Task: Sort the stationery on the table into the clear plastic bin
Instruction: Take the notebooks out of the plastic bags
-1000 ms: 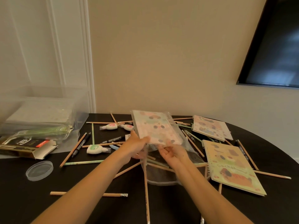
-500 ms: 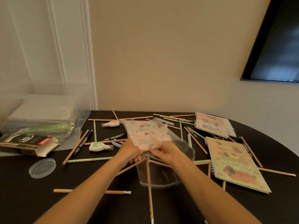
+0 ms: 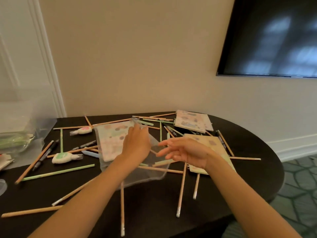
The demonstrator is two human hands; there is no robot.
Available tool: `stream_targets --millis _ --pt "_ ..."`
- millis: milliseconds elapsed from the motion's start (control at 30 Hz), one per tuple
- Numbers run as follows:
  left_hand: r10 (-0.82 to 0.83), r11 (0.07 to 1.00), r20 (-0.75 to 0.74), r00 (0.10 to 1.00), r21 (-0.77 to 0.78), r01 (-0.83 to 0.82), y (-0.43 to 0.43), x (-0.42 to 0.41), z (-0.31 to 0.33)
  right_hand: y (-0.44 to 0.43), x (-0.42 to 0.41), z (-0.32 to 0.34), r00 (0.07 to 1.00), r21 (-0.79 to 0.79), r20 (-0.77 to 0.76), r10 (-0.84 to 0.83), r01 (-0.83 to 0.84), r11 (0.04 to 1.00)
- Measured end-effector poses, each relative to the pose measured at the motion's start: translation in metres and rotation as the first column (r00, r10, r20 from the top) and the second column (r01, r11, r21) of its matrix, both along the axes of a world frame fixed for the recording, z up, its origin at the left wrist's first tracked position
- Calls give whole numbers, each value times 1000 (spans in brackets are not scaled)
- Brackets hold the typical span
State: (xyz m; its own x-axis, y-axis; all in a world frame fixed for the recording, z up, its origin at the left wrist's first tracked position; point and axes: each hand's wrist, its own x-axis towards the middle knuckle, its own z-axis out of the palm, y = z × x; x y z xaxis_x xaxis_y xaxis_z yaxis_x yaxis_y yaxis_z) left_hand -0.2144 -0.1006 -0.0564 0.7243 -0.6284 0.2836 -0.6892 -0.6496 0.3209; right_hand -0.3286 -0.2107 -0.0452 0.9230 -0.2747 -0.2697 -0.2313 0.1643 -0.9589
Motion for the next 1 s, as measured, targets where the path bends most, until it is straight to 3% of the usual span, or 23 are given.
stream_targets --millis 67,133,233,300,400,500,600,700,867,1000 --pt "-115 992 -77 990 -65 110 -30 -19 1 -31 -20 -7 971 -152 -38 -234 226 962" --pt "-194 981 -165 967 -31 192 -56 -34 -3 -66 -37 -22 869 -474 -128 -479 370 799" --pt "-217 972 -319 923 17 234 -83 -44 -17 -108 -61 -47 717 -836 -150 -681 275 474" --pt "-167 977 -373 913 61 203 -96 -46 -29 -121 -75 -55 667 -901 -169 -726 194 388" --pt "-100 969 -389 916 171 179 -113 -50 -42 -132 -86 -65 637 -862 -298 -711 140 487" --pt "-71 961 -392 917 219 168 -122 -53 -48 -140 -85 -74 642 -778 -363 -675 190 599" --pt "-51 966 -416 908 211 151 -127 -53 -50 -142 -85 -76 688 -643 -330 -646 337 688" --pt "-30 981 -435 900 161 111 -127 -53 -50 -137 -86 -73 760 -509 -169 -628 478 716" --pt "-93 991 -469 878 -125 39 -120 -50 -37 -125 -83 -64 735 -459 111 -669 635 622" --pt "-274 830 -550 789 -549 -95 -99 -50 -12 -103 -75 -51 742 -199 268 -614 666 718"
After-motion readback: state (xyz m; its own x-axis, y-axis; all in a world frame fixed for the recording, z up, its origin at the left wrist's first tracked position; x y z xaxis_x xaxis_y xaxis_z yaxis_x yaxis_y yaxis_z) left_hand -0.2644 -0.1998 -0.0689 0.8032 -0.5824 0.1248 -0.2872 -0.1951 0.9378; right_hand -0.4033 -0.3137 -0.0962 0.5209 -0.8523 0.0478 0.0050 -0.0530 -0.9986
